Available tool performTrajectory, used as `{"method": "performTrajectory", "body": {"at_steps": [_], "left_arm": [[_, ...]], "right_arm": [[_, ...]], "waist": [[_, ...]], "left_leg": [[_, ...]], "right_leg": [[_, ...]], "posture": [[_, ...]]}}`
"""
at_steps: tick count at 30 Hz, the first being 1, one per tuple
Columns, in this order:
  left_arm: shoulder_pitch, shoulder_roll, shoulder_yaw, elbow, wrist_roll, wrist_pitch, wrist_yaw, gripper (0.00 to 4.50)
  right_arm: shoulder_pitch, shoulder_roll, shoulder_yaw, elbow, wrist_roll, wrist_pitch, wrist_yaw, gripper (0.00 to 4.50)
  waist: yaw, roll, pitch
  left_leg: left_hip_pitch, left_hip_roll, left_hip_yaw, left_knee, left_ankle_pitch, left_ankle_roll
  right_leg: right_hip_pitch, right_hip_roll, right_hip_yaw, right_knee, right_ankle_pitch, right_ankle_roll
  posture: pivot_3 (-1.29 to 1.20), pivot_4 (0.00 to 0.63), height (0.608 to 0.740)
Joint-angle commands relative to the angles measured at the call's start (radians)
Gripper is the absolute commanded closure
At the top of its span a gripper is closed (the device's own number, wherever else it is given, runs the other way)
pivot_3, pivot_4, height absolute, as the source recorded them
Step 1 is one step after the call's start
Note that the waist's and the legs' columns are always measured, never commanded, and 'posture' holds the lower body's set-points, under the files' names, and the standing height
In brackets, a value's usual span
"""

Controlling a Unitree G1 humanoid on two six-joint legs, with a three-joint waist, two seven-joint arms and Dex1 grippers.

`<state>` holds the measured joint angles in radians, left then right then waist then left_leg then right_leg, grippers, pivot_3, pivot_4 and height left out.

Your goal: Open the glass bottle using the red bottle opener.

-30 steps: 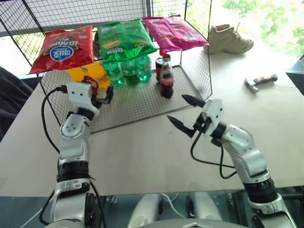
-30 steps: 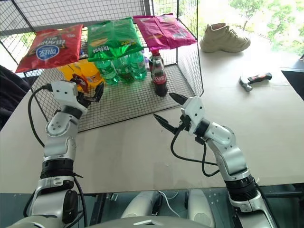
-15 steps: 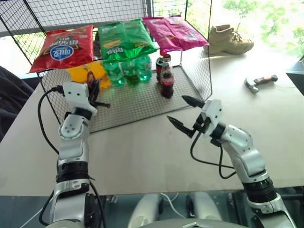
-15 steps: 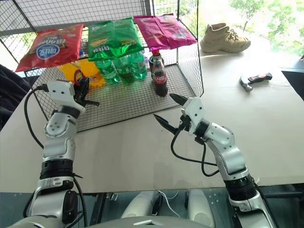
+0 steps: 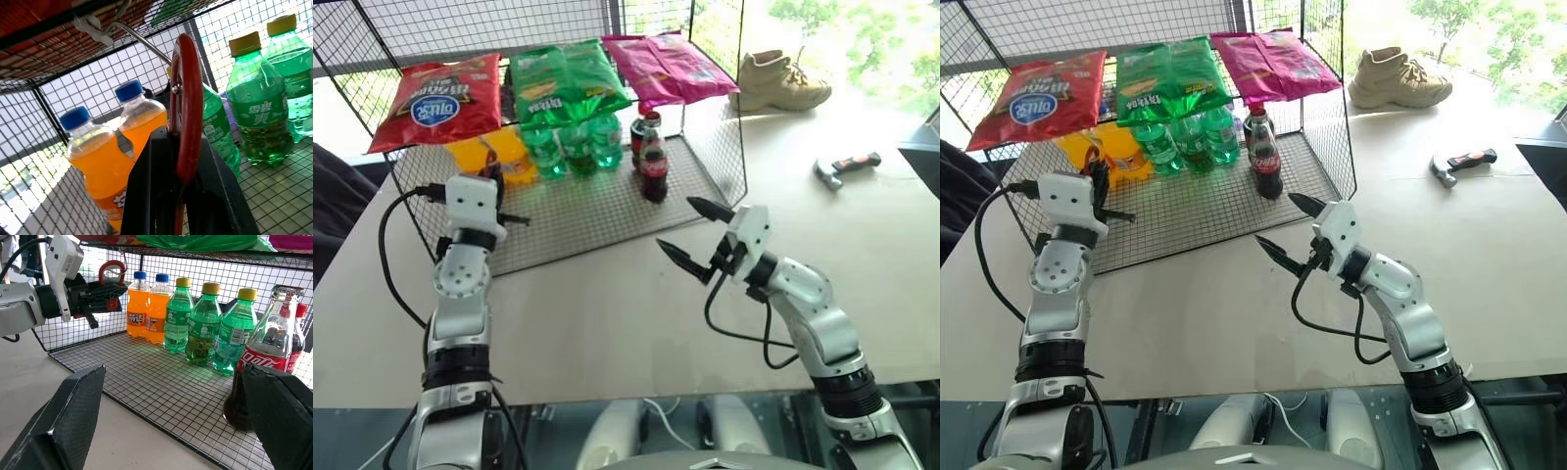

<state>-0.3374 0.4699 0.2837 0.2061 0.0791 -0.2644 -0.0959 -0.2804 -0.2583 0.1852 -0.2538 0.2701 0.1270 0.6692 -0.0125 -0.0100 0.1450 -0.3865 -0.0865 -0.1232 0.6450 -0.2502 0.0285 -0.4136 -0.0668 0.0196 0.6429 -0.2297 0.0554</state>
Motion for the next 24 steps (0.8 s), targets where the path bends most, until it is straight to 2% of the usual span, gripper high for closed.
{"method": "performTrajectory", "body": {"at_steps": [1, 6, 11, 20, 24], "left_arm": [[0.009, 0.022, 0.030, -0.092, 0.077, -0.035, 0.100, 4.45], [0.028, 0.039, 0.034, -0.131, 0.145, -0.028, 0.165, 4.45], [0.054, 0.025, 0.020, -0.163, 0.120, -0.018, 0.138, 4.45], [0.146, -0.081, -0.021, -0.387, -0.284, 0.170, -0.117, 4.45], [0.167, -0.066, -0.053, -0.506, -0.511, 0.337, -0.268, 4.45]], "right_arm": [[-0.005, 0.007, 0.001, -0.025, 0.005, -0.013, -0.002, 0.00], [-0.004, 0.008, 0.000, -0.021, 0.006, -0.013, -0.002, 0.00], [-0.003, 0.009, -0.001, -0.019, 0.006, -0.014, -0.001, 0.00], [0.006, -0.013, -0.012, -0.029, 0.030, 0.005, 0.021, 0.00], [0.001, -0.059, -0.025, -0.041, 0.077, 0.071, 0.066, 0.00]], "waist": [[0.001, 0.000, 0.000], [0.002, 0.000, 0.000], [0.002, 0.000, 0.000], [0.001, 0.000, 0.000], [0.001, 0.000, 0.000]], "left_leg": [[0.000, 0.000, 0.000, 0.000, 0.000, 0.000], [0.000, 0.000, 0.000, 0.000, 0.000, 0.000], [0.000, 0.000, 0.000, 0.000, 0.000, 0.000], [0.000, 0.000, 0.000, 0.000, 0.000, 0.000], [0.000, 0.000, 0.001, 0.000, 0.000, 0.001]], "right_leg": [[0.000, 0.000, 0.000, 0.000, 0.000, 0.000], [0.000, 0.000, 0.000, 0.000, 0.000, 0.000], [0.000, 0.000, 0.000, 0.000, 0.000, 0.000], [0.000, -0.001, 0.000, 0.000, 0.000, 0.000], [0.001, -0.001, 0.000, 0.000, 0.000, 0.000]], "posture": [[0.00, 0.150, 0.740], [0.00, 0.150, 0.740], [0.00, 0.150, 0.740], [0.00, 0.150, 0.740], [0.00, 0.150, 0.740]]}}
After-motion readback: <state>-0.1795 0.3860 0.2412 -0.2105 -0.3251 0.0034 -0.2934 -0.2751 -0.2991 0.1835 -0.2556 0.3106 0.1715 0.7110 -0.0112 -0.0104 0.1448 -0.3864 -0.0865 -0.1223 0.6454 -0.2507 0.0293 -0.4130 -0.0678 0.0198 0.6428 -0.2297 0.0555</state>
